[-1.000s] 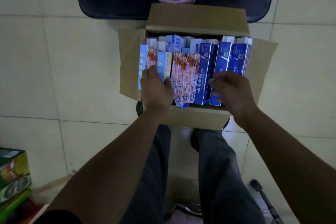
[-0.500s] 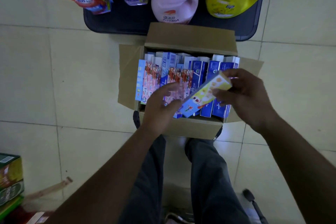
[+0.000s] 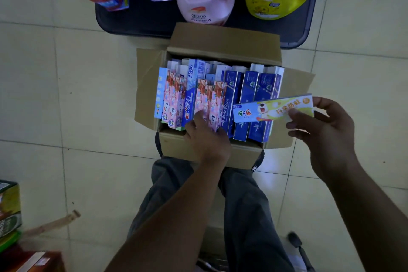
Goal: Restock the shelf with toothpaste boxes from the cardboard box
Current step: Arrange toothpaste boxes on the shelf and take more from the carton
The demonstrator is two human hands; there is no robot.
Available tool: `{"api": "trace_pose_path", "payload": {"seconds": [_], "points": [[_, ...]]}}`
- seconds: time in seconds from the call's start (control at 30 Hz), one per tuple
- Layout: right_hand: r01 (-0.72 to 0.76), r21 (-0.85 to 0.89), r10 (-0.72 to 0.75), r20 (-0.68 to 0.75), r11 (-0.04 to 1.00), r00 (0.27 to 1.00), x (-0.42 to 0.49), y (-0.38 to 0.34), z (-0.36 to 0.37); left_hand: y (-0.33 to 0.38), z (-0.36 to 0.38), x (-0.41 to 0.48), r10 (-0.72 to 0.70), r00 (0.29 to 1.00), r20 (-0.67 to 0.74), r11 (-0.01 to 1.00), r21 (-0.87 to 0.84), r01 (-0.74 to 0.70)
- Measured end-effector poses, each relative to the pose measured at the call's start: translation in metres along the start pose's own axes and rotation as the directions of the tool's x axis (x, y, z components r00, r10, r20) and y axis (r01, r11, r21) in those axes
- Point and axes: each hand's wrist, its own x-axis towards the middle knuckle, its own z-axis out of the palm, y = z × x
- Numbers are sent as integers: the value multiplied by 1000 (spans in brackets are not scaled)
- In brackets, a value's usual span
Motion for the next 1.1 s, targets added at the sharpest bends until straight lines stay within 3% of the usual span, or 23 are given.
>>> {"api": "trace_pose_path", "payload": {"seconds": [0.23,0.4,0.5,0.77,0.87,1.0,1.1], "points": [[-7,91,3,42,996,999,1,-14,-4,-8,-22,8,-72,995,71,980,-183,84],[27,182,-47,109,983,993,-2,-49,-8,14,-74,3,41,997,68,890,-456,-5],[68,273,-114,154,960,981,-7,-83,-8,43,-119,1,202,979,-23,797,-578,-178],[314,474,-395,80,822,915,-24,-169,-9,146,-185,9,531,823,-199,451,-756,-474],[455,496,-537,28,739,843,-22,-197,-7,190,-193,22,632,703,-325,286,-745,-602],[605,538,-682,-75,586,727,-11,-230,-3,243,-204,30,689,588,-423,64,-773,-631],[699,545,-778,-127,463,615,0,-248,-4,275,-206,34,759,473,-448,-7,-732,-681]]}}
